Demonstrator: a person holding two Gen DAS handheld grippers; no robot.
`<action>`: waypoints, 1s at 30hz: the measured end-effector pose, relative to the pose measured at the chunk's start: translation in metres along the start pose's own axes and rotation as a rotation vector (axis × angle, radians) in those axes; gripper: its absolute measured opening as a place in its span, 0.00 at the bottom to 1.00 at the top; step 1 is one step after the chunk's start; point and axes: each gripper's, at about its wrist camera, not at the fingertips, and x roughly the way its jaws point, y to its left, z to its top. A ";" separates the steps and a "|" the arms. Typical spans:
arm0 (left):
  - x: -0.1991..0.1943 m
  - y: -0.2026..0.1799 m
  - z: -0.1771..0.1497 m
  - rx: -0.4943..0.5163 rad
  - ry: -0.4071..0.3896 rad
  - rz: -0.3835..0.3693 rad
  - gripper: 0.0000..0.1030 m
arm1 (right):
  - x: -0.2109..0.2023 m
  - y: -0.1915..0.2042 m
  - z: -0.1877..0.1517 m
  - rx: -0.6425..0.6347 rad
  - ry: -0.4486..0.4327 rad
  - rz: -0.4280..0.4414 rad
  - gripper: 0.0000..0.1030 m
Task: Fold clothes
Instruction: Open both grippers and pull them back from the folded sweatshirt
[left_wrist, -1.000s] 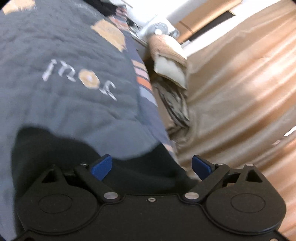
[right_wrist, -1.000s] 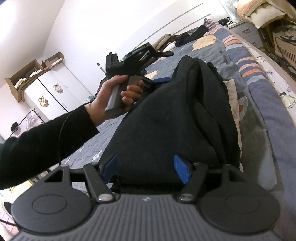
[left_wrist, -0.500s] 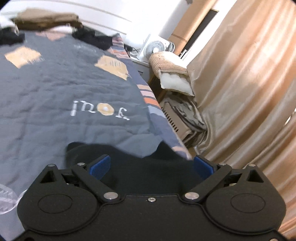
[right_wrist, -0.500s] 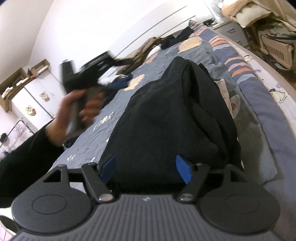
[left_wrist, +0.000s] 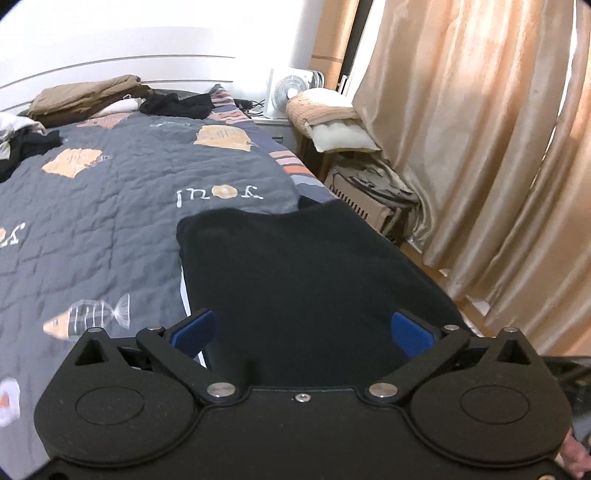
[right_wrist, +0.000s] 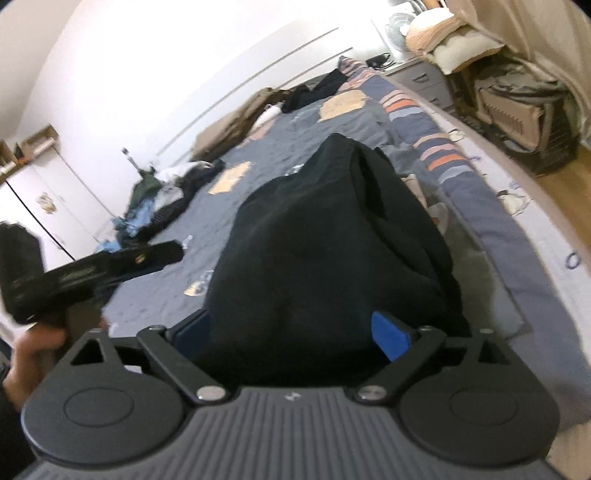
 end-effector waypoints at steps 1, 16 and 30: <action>-0.004 -0.003 -0.005 -0.001 0.006 0.000 1.00 | -0.002 0.003 0.000 -0.009 0.004 -0.012 0.92; -0.060 -0.018 -0.059 -0.006 0.042 0.092 1.00 | -0.022 0.035 -0.012 -0.076 0.073 -0.160 0.92; -0.092 -0.030 -0.077 -0.025 0.064 0.116 1.00 | -0.049 0.065 -0.027 -0.145 0.121 -0.212 0.92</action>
